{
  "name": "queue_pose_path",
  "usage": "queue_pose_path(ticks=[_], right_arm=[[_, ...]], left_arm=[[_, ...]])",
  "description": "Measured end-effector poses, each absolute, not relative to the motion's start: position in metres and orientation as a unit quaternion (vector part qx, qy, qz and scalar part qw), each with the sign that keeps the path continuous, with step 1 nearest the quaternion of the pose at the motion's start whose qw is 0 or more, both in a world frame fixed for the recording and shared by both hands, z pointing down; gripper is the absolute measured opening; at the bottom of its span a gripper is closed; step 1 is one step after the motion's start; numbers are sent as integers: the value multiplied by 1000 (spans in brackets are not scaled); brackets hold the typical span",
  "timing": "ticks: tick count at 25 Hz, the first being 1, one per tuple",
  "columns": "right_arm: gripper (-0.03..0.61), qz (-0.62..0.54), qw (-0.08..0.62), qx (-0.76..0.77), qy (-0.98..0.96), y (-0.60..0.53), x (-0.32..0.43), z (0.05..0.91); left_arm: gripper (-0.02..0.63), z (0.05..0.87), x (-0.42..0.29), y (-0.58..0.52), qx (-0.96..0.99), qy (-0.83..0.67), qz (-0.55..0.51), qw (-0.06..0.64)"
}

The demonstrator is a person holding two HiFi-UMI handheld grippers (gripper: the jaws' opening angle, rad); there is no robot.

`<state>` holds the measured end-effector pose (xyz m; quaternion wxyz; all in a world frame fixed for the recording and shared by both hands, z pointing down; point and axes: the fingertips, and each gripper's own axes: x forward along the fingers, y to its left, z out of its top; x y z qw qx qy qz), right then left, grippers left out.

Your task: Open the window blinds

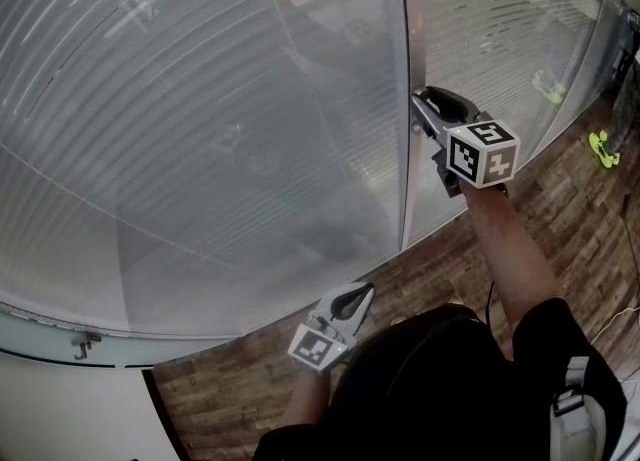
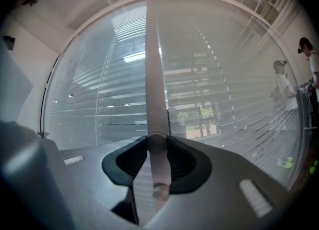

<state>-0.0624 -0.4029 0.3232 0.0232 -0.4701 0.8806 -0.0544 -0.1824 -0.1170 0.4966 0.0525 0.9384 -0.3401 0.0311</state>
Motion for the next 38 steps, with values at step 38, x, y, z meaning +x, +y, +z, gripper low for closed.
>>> queue_pose_path(ticks=[38], right_arm=[[132, -57, 49, -466, 882, -402, -62, 321]], left_arm=[[5, 497, -178, -117, 940, -336, 33, 53]])
